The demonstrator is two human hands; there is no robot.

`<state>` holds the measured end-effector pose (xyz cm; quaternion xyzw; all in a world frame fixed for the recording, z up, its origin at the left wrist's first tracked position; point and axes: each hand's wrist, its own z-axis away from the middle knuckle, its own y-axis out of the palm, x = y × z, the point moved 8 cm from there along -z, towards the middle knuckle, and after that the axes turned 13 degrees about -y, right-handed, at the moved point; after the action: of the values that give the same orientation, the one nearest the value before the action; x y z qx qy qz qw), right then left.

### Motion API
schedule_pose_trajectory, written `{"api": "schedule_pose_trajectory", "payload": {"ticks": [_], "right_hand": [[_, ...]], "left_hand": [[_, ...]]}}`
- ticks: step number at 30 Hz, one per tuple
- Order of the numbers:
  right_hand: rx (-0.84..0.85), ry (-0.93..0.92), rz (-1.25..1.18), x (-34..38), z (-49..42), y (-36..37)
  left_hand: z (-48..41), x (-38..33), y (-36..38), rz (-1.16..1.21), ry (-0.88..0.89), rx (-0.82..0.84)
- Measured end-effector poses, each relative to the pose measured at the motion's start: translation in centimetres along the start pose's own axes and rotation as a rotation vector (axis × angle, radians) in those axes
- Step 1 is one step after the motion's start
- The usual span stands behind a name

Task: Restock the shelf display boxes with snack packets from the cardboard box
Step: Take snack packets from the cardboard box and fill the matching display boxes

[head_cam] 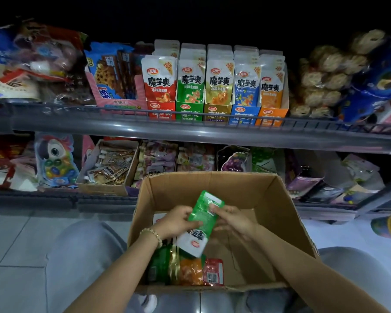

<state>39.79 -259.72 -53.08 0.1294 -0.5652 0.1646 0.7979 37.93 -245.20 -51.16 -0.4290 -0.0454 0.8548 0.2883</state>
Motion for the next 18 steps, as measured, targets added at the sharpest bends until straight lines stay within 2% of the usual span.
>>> {"api": "schedule_pose_trajectory", "payload": {"ticks": [3, 5, 6, 12, 18], "right_hand": [[0.227, 0.173, 0.233, -3.3, 1.6, 1.9], [0.360, 0.255, 0.442, -6.3, 2.5, 2.8], [0.374, 0.264, 0.490, -7.5, 2.7, 3.1], [0.270, 0.137, 0.445, -8.9, 1.4, 5.0], [0.207, 0.091, 0.429, -6.9, 1.2, 2.8]], "left_hand": [[0.2, 2.2, -3.3, -0.186, -0.097, -0.235], [0.7, 3.6, -3.8, -0.175, -0.160, -0.299], [0.9, 4.0, -3.6, -0.169, -0.172, -0.318], [0.8, 4.3, -2.6, -0.061, -0.119, -0.317], [1.0, 3.7, -2.6, -0.033, -0.108, -0.251]]}}
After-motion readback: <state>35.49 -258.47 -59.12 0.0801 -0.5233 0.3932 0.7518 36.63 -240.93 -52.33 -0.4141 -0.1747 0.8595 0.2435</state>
